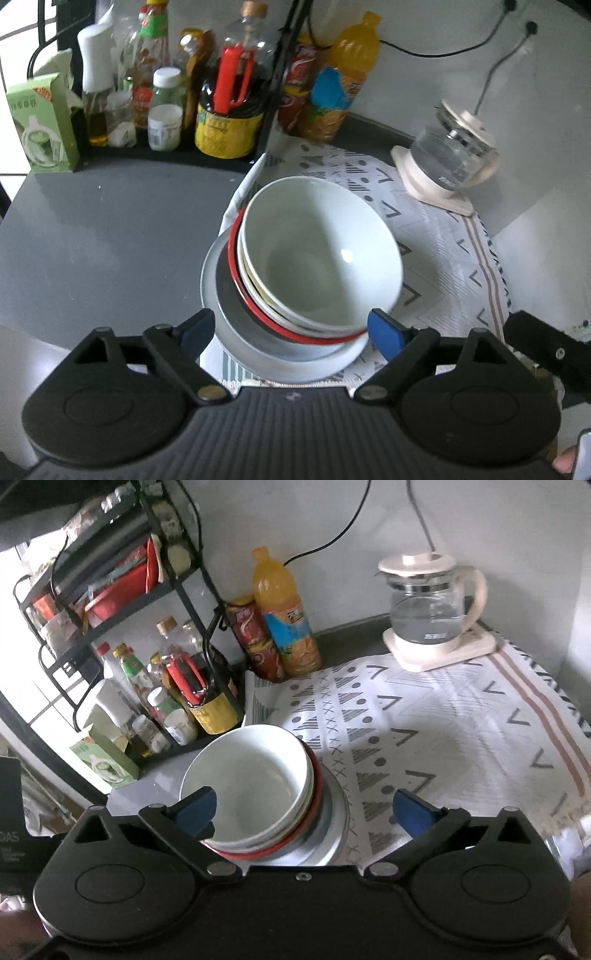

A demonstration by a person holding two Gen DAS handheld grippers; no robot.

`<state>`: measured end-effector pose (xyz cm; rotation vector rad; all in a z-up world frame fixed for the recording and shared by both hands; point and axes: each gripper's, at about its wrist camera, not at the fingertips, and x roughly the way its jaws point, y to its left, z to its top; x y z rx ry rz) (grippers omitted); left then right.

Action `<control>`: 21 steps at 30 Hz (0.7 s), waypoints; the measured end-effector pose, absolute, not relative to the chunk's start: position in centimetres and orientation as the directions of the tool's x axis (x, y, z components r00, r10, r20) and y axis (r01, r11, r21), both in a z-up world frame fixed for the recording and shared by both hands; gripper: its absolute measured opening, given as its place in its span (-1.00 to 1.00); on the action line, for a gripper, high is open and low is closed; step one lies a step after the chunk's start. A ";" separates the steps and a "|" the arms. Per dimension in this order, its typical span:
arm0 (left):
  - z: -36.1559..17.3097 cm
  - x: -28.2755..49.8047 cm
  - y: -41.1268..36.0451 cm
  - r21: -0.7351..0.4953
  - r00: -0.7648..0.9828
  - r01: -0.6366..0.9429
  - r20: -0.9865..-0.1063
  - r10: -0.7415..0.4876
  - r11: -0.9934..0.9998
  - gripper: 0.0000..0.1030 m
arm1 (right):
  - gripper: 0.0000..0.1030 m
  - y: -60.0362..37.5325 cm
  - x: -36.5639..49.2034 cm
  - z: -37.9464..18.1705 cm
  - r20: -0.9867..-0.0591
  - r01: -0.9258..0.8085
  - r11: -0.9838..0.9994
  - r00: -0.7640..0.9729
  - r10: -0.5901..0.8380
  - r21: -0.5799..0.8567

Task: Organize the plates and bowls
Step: 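Open both grippers to release the bowl stack onto the plates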

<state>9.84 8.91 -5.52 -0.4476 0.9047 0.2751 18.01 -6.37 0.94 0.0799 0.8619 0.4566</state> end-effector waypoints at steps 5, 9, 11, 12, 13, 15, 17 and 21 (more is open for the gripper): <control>-3.9 7.6 7.6 -0.253 0.620 -0.361 -0.784 0.028 0.898 0.74 | 1.00 -7.7 15.0 2.4 -0.709 -0.294 0.930 0.607 0.359 0.220; -2.8 5.0 6.9 -0.255 0.644 -0.331 -0.765 0.020 0.909 0.75 | 1.00 -8.6 12.9 2.9 -0.708 -0.242 0.942 0.621 0.336 0.234; -2.3 4.0 6.8 -0.258 0.653 -0.329 -0.757 0.021 0.908 0.76 | 1.00 -8.6 12.0 3.0 -0.708 -0.219 0.948 0.631 0.318 0.231; -2.0 3.4 6.8 -0.257 0.656 -0.326 -0.754 0.022 0.910 0.76 | 1.00 -8.5 11.5 3.1 -0.706 -0.211 0.951 0.637 0.311 0.228; -1.7 3.0 6.8 -0.252 0.659 -0.321 -0.752 0.024 0.913 0.76 | 1.00 -8.5 10.9 3.2 -0.702 -0.203 0.952 0.643 0.306 0.229; -1.1 2.0 7.0 -0.233 0.666 -0.315 -0.745 0.039 0.920 0.80 | 1.00 -8.5 9.8 3.4 -0.697 -0.187 0.956 0.654 0.294 0.228; -0.4 1.0 7.2 -0.211 0.673 -0.309 -0.737 0.057 0.928 0.86 | 1.00 -8.5 8.7 3.7 -0.694 -0.176 0.959 0.663 0.281 0.220; 0.5 -0.6 7.4 -0.192 0.686 -0.281 -0.725 0.057 0.940 0.87 | 1.00 -8.9 6.6 4.3 -0.683 -0.159 0.967 0.685 0.254 0.201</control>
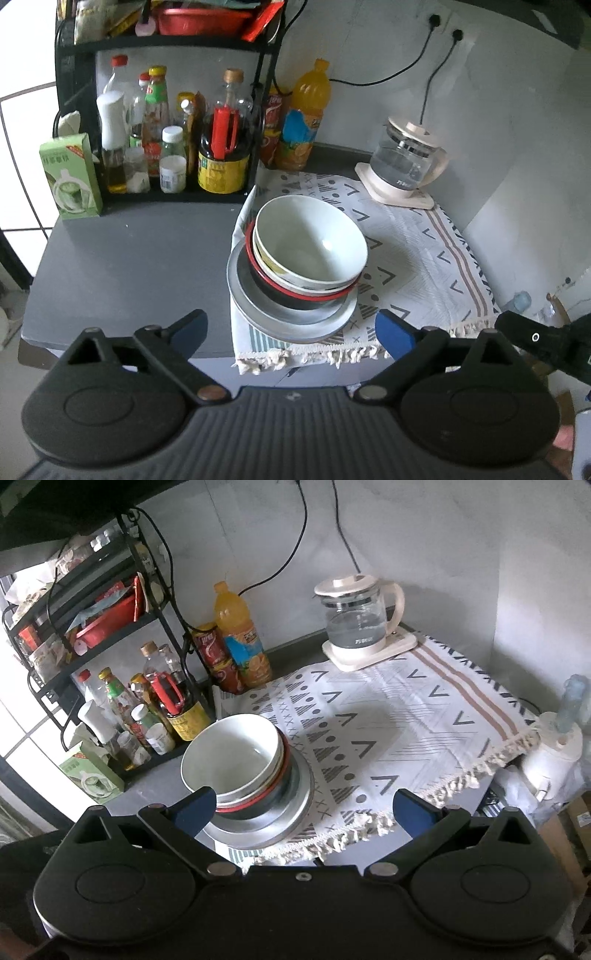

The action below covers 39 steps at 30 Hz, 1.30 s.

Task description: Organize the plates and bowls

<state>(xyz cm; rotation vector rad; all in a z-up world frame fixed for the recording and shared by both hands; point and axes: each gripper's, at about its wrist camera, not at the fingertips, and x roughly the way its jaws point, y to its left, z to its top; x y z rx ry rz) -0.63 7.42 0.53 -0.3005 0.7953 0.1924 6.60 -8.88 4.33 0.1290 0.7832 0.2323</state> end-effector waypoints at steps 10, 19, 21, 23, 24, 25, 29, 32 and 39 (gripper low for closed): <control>2.5 -4.7 6.0 -0.161 0.724 -0.205 -0.689 0.039 0.965 0.99 | 1.00 -11.5 1.9 5.8 -0.649 -0.142 0.977 0.731 0.211 0.157; 3.6 -6.9 4.7 -0.159 0.748 -0.137 -0.664 -0.003 0.978 0.99 | 1.00 -12.5 -1.5 7.8 -0.626 -0.197 0.972 0.744 0.235 0.130; 3.7 -7.3 4.6 -0.156 0.751 -0.134 -0.660 -0.002 0.979 0.99 | 1.00 -12.5 -2.2 8.0 -0.627 -0.197 0.972 0.743 0.233 0.127; 3.8 -7.7 4.5 -0.148 0.754 -0.132 -0.657 0.002 0.980 0.99 | 0.99 -12.4 -2.7 8.0 -0.628 -0.207 0.973 0.745 0.225 0.103; 3.9 -7.9 4.4 -0.141 0.755 -0.132 -0.655 0.008 0.981 0.99 | 0.99 -12.3 -3.1 8.0 -0.627 -0.211 0.973 0.747 0.221 0.091; 3.9 -8.1 4.3 -0.132 0.755 -0.134 -0.655 0.015 0.982 0.99 | 1.00 -12.3 -3.5 8.1 -0.627 -0.215 0.973 0.748 0.219 0.083; 4.3 -8.8 4.2 -0.129 0.764 -0.123 -0.645 0.011 0.984 0.99 | 1.00 -12.5 -4.5 8.1 -0.628 -0.216 0.973 0.747 0.218 0.081; 4.7 -9.4 4.0 -0.119 0.776 -0.114 -0.631 0.013 0.986 0.99 | 1.00 -12.7 -5.3 8.1 -0.630 -0.215 0.972 0.744 0.223 0.090; 4.6 -10.7 4.0 -0.160 0.771 -0.106 -0.637 -0.021 0.981 0.99 | 1.00 -13.6 -7.1 8.7 -0.600 -0.204 0.971 0.764 0.237 0.124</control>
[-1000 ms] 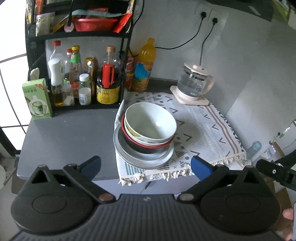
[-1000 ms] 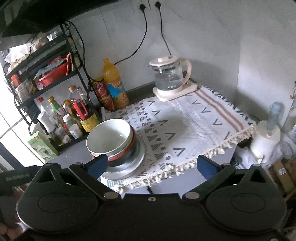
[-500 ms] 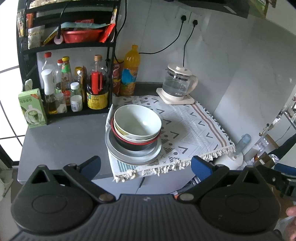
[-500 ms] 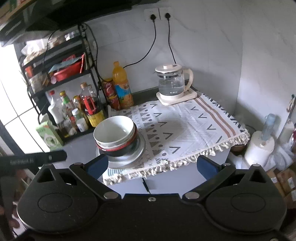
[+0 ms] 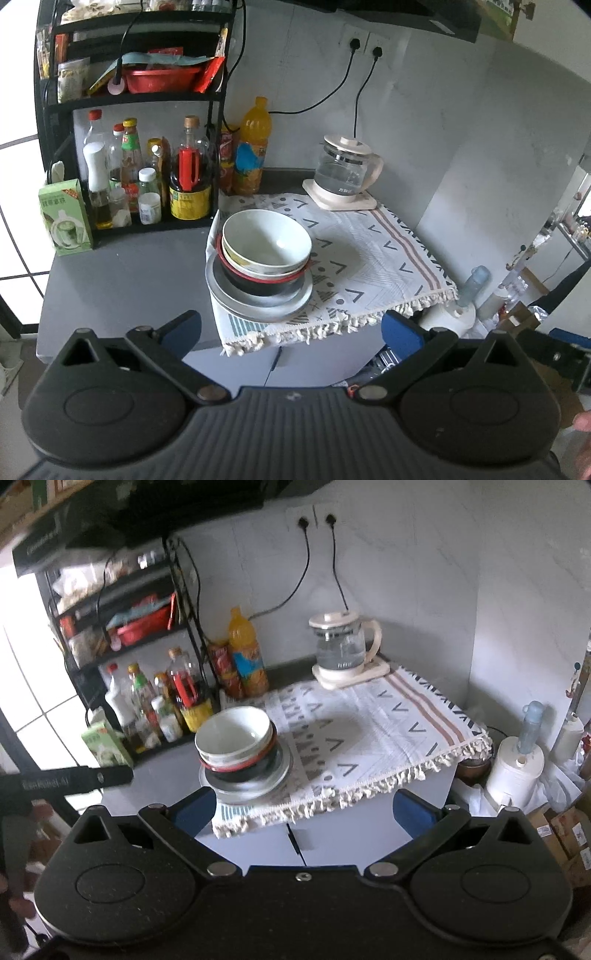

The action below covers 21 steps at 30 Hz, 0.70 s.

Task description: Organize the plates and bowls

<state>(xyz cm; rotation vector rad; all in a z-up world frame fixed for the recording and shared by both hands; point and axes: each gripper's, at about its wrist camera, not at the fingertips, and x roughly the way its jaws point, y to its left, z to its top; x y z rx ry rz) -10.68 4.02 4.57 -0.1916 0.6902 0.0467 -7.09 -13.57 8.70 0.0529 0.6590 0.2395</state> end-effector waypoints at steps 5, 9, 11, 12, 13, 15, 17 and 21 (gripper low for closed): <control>4.5 -11.3 3.8 -0.147 0.771 -0.094 -0.637 -0.021 0.985 0.99 | 1.00 -14.6 -7.6 9.4 -0.593 -0.196 0.972 0.770 0.235 0.131; 4.6 -11.5 3.6 -0.133 0.771 -0.093 -0.637 -0.013 0.987 0.99 | 1.00 -15.0 -7.8 9.5 -0.594 -0.199 0.971 0.768 0.239 0.133; 4.5 -11.5 3.7 -0.139 0.766 -0.099 -0.642 -0.013 0.985 0.99 | 1.00 -14.9 -8.1 9.5 -0.595 -0.205 0.970 0.766 0.242 0.130; 4.5 -11.5 3.6 -0.139 0.766 -0.098 -0.643 -0.014 0.985 0.99 | 1.00 -14.9 -8.2 9.5 -0.594 -0.210 0.969 0.766 0.246 0.131; 4.5 -11.6 3.6 -0.136 0.765 -0.095 -0.644 -0.015 0.986 0.99 | 1.00 -14.9 -8.5 9.6 -0.587 -0.209 0.969 0.771 0.246 0.132; 4.4 -11.6 3.4 -0.130 0.761 -0.094 -0.648 -0.013 0.987 0.99 | 1.00 -14.9 -8.7 9.7 -0.576 -0.214 0.968 0.779 0.249 0.129; 4.3 -11.7 3.4 -0.130 0.760 -0.094 -0.650 -0.013 0.987 0.99 | 1.00 -14.9 -8.9 9.8 -0.571 -0.217 0.968 0.782 0.250 0.126; 4.2 -11.7 3.5 -0.126 0.754 -0.102 -0.657 -0.006 0.987 0.99 | 1.00 -14.8 -8.9 9.9 -0.567 -0.216 0.968 0.785 0.250 0.128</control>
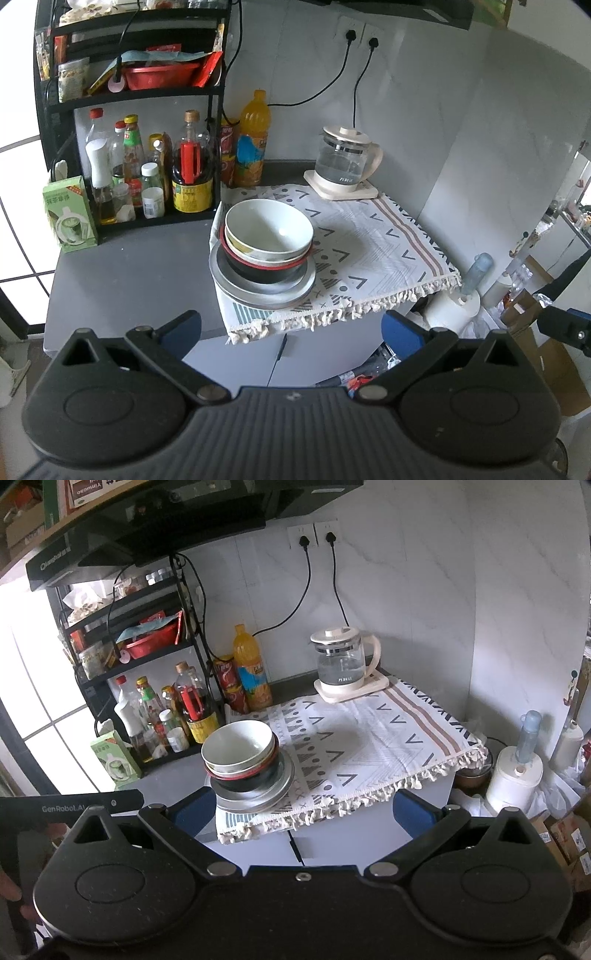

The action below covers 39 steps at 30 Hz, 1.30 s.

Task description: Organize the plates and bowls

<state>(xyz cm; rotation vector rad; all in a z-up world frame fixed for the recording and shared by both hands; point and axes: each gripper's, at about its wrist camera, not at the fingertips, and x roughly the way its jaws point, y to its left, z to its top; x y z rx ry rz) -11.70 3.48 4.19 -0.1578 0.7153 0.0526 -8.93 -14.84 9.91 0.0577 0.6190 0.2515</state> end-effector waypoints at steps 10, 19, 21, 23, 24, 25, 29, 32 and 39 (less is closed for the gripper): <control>4.1 -11.6 3.5 -0.111 0.745 -0.110 -0.668 0.008 0.988 0.99 | 1.00 -13.9 -8.8 9.5 -0.583 -0.246 0.963 0.768 0.264 0.111; 3.8 -11.5 3.1 -0.107 0.725 -0.114 -0.688 0.010 0.988 0.99 | 1.00 -14.0 -8.6 9.1 -0.590 -0.248 0.961 0.760 0.273 0.124; 3.9 -11.5 3.0 -0.104 0.723 -0.114 -0.691 0.011 0.988 0.99 | 1.00 -13.9 -8.5 9.1 -0.594 -0.249 0.960 0.756 0.274 0.126; 3.9 -11.6 3.0 -0.107 0.721 -0.112 -0.693 0.007 0.988 0.99 | 1.00 -13.8 -8.6 9.0 -0.597 -0.251 0.958 0.752 0.282 0.136; 3.9 -11.6 2.9 -0.105 0.720 -0.112 -0.694 0.008 0.988 0.99 | 1.00 -13.7 -8.6 9.0 -0.598 -0.251 0.958 0.750 0.281 0.135; 3.8 -11.5 3.0 -0.101 0.719 -0.116 -0.695 0.013 0.988 0.99 | 1.00 -13.6 -8.5 9.0 -0.600 -0.253 0.958 0.749 0.282 0.135; 3.5 -11.4 3.1 -0.094 0.712 -0.128 -0.702 0.025 0.987 0.99 | 1.00 -13.2 -8.6 8.9 -0.599 -0.259 0.956 0.747 0.289 0.137; 3.4 -11.3 3.3 -0.085 0.709 -0.129 -0.704 0.032 0.988 0.99 | 1.00 -13.2 -8.5 8.9 -0.600 -0.259 0.956 0.746 0.289 0.139; 3.2 -11.0 3.6 -0.078 0.700 -0.138 -0.713 0.041 0.987 0.99 | 1.00 -12.9 -8.1 8.5 -0.611 -0.254 0.954 0.734 0.297 0.160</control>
